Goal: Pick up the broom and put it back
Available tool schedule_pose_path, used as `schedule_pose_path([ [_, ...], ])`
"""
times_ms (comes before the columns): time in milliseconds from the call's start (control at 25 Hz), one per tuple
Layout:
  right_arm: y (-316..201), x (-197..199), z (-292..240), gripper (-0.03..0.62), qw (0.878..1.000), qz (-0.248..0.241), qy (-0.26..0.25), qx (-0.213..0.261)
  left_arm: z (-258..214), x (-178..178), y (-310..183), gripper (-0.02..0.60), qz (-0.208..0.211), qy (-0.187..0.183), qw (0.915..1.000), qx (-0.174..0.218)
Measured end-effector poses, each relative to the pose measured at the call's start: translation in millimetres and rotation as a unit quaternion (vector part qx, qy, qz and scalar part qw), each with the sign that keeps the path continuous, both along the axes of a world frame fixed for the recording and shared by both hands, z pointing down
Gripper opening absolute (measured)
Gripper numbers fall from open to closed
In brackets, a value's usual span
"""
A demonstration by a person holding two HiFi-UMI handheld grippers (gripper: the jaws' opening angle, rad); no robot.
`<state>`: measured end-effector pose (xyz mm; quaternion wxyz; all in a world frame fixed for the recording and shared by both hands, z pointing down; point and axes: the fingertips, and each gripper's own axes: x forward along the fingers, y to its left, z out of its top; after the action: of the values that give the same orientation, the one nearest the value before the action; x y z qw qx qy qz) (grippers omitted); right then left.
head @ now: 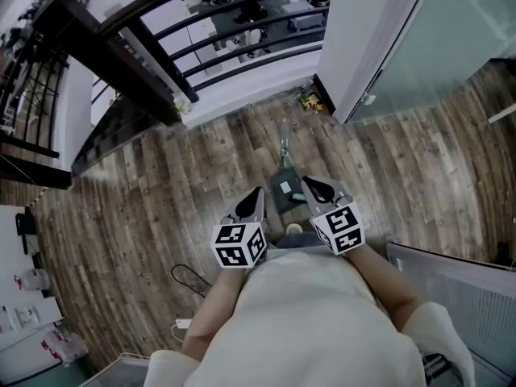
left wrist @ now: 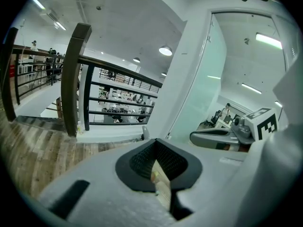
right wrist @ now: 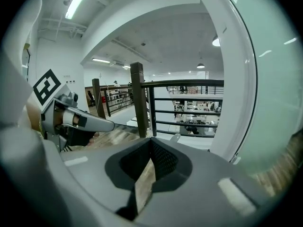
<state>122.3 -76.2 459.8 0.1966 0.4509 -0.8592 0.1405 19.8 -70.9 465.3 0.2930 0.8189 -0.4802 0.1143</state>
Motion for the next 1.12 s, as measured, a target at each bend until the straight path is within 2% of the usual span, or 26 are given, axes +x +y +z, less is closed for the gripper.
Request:
schedule_pose_path([
  [280, 10, -2, 0, 0.005, 1.0, -0.018, -0.004, 0.001, 0, 5, 5, 0.005, 0.002, 0.001, 1.0, 0.003],
  [1120, 12, 9, 3, 0.005, 1.0, -0.007, -0.013, -0.004, 1, 12, 12, 0.005, 0.005, 0.002, 1.0, 0.005],
])
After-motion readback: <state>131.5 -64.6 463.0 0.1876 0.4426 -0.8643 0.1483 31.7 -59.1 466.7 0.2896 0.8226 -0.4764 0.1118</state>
